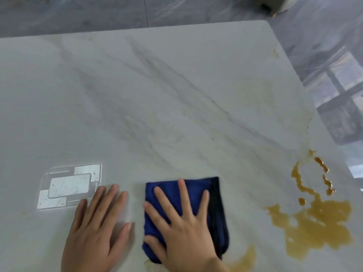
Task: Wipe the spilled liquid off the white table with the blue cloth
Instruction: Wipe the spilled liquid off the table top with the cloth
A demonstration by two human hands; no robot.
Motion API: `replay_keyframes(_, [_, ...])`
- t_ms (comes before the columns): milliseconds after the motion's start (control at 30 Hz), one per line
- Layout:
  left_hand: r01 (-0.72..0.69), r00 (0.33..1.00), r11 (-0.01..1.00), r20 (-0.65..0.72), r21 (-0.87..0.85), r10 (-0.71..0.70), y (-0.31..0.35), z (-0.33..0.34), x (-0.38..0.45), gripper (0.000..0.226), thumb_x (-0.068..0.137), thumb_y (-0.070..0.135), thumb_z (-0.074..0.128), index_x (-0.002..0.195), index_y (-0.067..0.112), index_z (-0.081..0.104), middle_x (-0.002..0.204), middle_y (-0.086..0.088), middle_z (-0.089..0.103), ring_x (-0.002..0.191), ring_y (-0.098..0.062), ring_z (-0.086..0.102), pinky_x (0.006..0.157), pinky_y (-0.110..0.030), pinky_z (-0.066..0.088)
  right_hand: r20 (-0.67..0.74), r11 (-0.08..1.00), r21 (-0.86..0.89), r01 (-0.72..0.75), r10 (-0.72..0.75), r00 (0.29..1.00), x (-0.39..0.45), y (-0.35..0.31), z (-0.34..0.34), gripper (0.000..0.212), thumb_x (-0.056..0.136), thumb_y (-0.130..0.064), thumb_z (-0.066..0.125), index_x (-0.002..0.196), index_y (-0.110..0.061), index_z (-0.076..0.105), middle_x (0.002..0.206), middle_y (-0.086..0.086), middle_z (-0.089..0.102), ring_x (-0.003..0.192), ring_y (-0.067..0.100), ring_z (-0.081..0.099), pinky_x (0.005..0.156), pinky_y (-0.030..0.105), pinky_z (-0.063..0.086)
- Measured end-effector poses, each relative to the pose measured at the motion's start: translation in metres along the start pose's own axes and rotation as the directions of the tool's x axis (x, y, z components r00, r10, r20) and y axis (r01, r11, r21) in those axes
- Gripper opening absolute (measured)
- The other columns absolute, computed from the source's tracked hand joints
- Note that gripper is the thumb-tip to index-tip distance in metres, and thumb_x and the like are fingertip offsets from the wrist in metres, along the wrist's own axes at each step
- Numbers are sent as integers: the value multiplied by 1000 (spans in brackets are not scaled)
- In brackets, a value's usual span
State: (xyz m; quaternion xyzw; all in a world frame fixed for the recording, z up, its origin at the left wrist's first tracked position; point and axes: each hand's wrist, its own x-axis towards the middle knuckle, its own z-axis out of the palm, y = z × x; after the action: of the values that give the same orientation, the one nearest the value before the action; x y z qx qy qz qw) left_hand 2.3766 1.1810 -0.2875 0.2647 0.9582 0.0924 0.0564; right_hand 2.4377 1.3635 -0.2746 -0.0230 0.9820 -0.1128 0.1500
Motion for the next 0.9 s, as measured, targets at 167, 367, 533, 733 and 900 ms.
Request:
replay_keyframes(167, [10,998,1000,69,18,-11,0,-4,1,64,92,55,19,134,15,44,144,-5,40,137,-19,26,112,-40,17,-85,996,-83,-35,28,996,52,28,-14,56,90,-60,9,143,-45,15,156,-13,9,143,34,-4,99,74,0])
replay_keyframes(367, [7,998,1000,67,-2,-7,-4,-1,0,64,92,55,17,136,16,43,145,-4,39,139,-17,22,113,-38,12,-116,930,-92,-357,346,931,-1,63,-9,60,88,-60,10,145,-41,17,156,-7,13,143,36,0,102,74,11])
replay_keyframes(533, [-8,998,1000,55,19,7,-4,0,0,64,93,53,16,137,14,41,147,-6,36,138,-20,23,112,-42,15,-78,996,-10,-90,88,993,-49,-16,20,61,79,-62,39,135,-39,40,149,-4,34,136,43,24,89,76,25])
replay_keyframes(733, [-20,1000,998,21,57,19,-6,4,-1,55,97,39,15,136,12,43,144,-8,41,137,-26,30,108,-51,27,-179,990,-103,-98,78,981,4,-37,13,53,88,-60,29,135,-40,41,149,-9,35,138,38,25,92,76,20])
replay_keyframes(900, [-1,1000,998,30,56,-1,-7,5,-3,52,95,38,20,141,18,32,148,-5,34,139,-24,25,112,-49,23,-184,962,-56,-269,255,949,-18,-27,21,57,89,-58,28,139,-34,37,151,-2,31,139,42,19,96,77,19])
